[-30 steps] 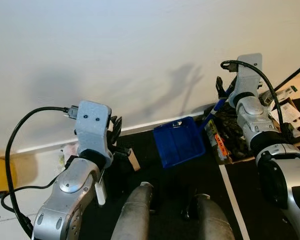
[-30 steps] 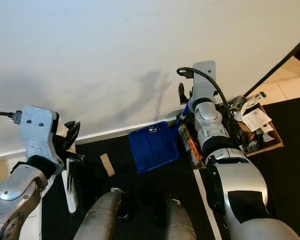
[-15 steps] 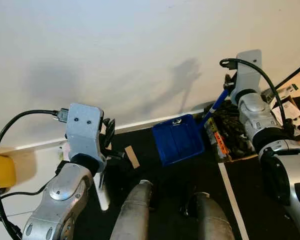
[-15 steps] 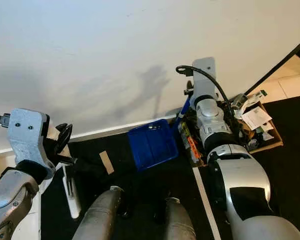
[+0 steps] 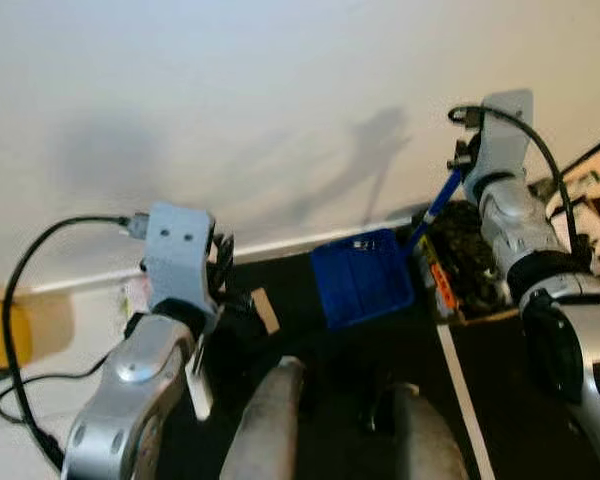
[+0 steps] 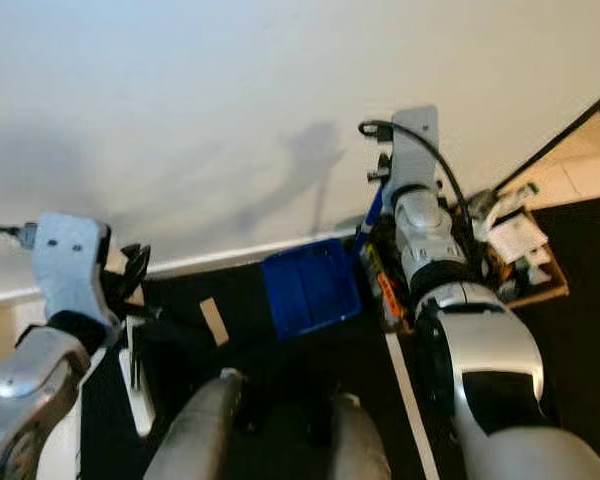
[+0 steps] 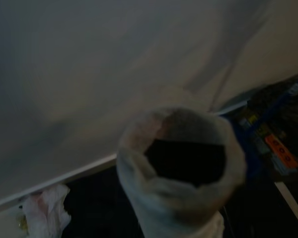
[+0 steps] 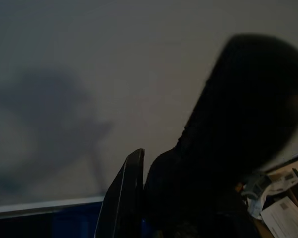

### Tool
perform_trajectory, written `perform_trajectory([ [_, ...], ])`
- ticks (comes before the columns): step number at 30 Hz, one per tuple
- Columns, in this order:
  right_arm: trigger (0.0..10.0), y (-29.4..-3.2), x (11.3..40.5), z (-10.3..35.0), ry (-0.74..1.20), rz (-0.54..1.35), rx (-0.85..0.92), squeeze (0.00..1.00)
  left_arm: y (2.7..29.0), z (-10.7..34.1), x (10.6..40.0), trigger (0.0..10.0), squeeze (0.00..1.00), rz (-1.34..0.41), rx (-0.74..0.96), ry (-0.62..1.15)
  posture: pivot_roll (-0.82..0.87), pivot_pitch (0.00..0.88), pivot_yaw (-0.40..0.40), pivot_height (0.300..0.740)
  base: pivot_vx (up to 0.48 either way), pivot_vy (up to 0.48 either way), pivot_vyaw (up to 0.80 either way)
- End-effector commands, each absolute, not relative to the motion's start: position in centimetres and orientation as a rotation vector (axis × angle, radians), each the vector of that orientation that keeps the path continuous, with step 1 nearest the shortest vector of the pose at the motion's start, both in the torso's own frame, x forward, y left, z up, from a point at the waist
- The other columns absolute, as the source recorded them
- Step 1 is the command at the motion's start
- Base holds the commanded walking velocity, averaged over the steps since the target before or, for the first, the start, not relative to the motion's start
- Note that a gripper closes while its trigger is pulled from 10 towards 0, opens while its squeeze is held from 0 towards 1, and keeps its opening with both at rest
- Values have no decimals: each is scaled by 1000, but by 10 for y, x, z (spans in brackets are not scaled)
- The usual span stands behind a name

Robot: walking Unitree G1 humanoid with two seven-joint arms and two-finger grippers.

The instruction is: Sweep floor

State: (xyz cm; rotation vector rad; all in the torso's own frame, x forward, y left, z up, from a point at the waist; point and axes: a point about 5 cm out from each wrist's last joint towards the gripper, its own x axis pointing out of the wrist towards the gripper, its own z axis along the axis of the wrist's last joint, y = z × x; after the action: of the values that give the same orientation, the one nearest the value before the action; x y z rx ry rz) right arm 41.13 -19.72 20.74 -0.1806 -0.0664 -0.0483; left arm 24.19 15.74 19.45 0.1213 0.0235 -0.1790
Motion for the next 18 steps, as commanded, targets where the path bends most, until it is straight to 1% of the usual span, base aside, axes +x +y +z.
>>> perform_trajectory([
  [1, 10000, -204, 407, 202, -81, -54, -201, 0, 161, 197, 243, 10000, 0, -159, 120, -9, 331, 279, -44, 740, 0, 0, 0],
  [2, 10000, -202, 405, 198, -103, -37, -238, 0, 163, 202, 246, 10000, 0, -201, 22, -29, 303, 234, -55, 740, 0, 0, 0],
  [3, 10000, -203, 404, 196, -104, -36, -244, 0, 163, 204, 248, 10000, 0, -221, -17, -39, 286, 209, -62, 740, 0, 0, 0],
  [5, 10000, -203, 402, 192, -106, -36, -244, 0, 164, 208, 249, 10000, 0, -246, -37, -54, 281, 200, -62, 740, 0, 0, 0],
  [6, 10000, -204, 400, 189, -106, -38, -231, 0, 166, 213, 252, 10000, 0, -263, -19, -74, 266, 168, -67, 740, 0, 0, 0],
  [8, 10000, -205, 399, 186, -107, -39, -221, 0, 168, 216, 254, 10000, 0, -273, -5, -89, 266, 168, -67, 740, 0, 0, 0],
  [10, 10000, -205, 395, 178, -104, -52, -177, 0, 174, 221, 260, 10000, 0, -298, 25, -109, 229, 118, -67, 740, 0, 0, 0],
  [12, 10000, -206, 394, 175, -102, -62, -148, 0, 176, 221, 263, 10000, 0, -311, 33, -110, 222, 106, -67, 740, 0, 0, 0],
  [15, 10000, -206, 390, 170, -120, -89, -44, 0, 178, 209, 267, 10000, 0, -346, 79, -84, 213, 80, -65, 740, 0, 0, 0],
  [18, 10000, -204, 388, 169, -142, -100, -5, 0, 179, 198, 269, 10000, 0, -364, 102, -62, 199, 64, -51, 740, 0, 0, 0],
])
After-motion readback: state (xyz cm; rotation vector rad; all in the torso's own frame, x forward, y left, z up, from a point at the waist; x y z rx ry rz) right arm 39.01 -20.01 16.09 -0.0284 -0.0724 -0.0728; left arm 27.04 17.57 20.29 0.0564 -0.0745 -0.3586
